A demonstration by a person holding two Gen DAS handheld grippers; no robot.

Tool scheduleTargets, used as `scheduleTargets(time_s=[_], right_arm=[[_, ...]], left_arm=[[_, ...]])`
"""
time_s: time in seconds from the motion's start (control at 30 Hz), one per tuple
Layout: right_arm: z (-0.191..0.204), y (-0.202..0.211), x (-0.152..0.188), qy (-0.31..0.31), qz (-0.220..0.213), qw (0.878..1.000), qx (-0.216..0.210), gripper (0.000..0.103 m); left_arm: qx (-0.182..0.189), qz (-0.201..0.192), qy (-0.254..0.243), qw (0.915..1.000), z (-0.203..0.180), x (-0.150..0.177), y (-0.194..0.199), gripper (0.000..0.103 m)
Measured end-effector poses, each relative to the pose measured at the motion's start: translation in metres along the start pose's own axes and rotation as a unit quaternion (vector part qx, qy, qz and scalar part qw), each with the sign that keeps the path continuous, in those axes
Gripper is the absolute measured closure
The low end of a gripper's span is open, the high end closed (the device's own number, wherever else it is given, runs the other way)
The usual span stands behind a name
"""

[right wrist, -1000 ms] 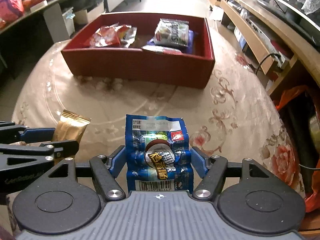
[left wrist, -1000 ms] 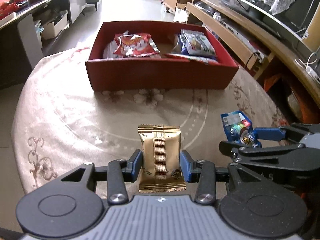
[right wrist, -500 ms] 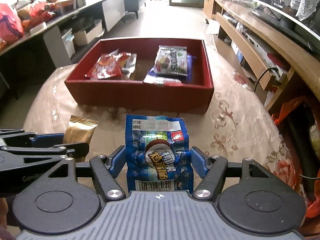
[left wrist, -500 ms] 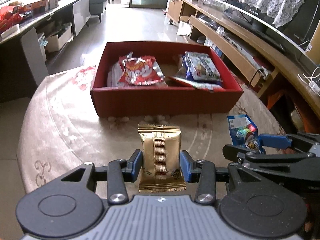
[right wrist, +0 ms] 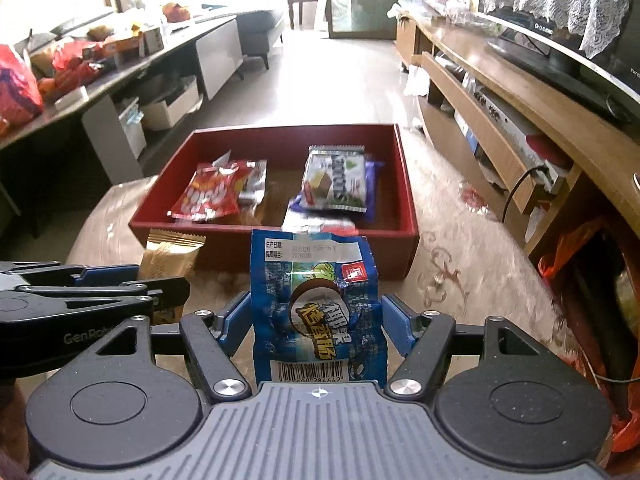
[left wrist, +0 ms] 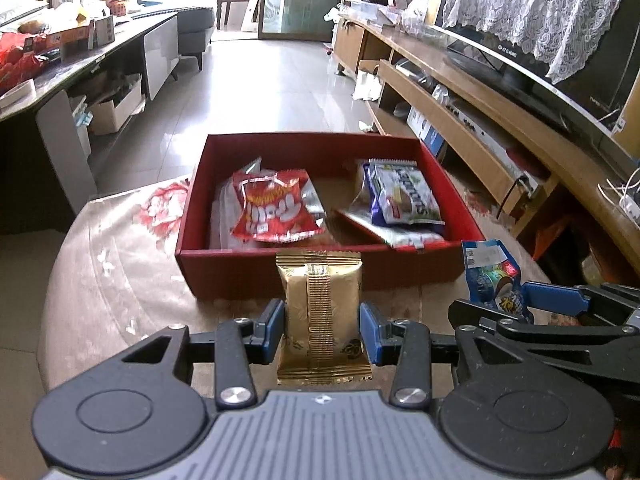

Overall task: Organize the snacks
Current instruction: 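Lift both held snacks and carry them over the red box, then lower both snacks into the red box and open both tools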

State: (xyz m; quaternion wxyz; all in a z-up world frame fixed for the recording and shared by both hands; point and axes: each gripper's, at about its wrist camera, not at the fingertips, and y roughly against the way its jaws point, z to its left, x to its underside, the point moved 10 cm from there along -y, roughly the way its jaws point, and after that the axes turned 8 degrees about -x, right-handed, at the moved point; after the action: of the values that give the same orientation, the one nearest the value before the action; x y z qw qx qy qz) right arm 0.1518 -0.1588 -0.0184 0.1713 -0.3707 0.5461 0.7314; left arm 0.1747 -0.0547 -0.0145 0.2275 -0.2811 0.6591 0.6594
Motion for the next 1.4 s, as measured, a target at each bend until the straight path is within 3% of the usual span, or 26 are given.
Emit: scheduleTargets(time_s=[0.8, 1.4], right_arm=[[-0.018, -0.024, -0.066, -0.021, -0.043, 0.999, 0.009, 0.028], [-0.033, -0.063, -0.084, -0.025, -0.025, 0.999, 0.024, 0.028]], left_arm=[[-0.020, -0.043, 0.012, 0.9988, -0.001, -0.077, -0.030, 0.061], [-0.053, -0.021, 0.008, 0.9984, -0.003, -0.089, -0.078, 0.062]])
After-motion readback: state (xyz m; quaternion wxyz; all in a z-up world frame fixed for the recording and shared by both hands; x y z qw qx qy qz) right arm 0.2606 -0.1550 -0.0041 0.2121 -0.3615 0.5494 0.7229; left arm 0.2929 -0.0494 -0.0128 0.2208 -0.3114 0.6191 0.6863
